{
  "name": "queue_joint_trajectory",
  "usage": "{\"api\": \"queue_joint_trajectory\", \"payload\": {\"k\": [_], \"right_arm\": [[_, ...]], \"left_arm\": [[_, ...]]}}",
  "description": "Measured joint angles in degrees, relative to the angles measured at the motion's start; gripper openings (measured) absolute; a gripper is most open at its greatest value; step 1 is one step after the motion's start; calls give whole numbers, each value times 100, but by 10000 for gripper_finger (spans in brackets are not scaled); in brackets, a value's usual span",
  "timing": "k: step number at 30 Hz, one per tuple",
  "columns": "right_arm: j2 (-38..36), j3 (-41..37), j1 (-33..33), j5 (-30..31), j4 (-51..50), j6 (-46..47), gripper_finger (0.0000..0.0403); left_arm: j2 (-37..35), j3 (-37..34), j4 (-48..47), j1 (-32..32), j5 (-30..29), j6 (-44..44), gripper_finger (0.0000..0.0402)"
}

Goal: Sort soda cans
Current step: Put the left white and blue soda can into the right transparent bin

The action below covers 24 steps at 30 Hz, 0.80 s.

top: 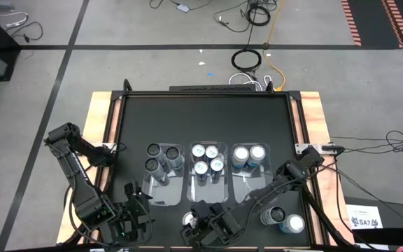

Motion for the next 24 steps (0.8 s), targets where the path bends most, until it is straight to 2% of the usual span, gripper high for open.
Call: {"api": "queue_joint_trajectory", "payload": {"k": [11,19,24], "right_arm": [[-204,3,46,236,18,-177,305],[-666,16,154,831,291,-732,305],[-1046,16,260,1369,132,-1028,306]], "left_arm": [[0,0,-4,0,0,0,364],[0,0,0,0,0,0,364],[0,0,0,0,0,0,364]]}}
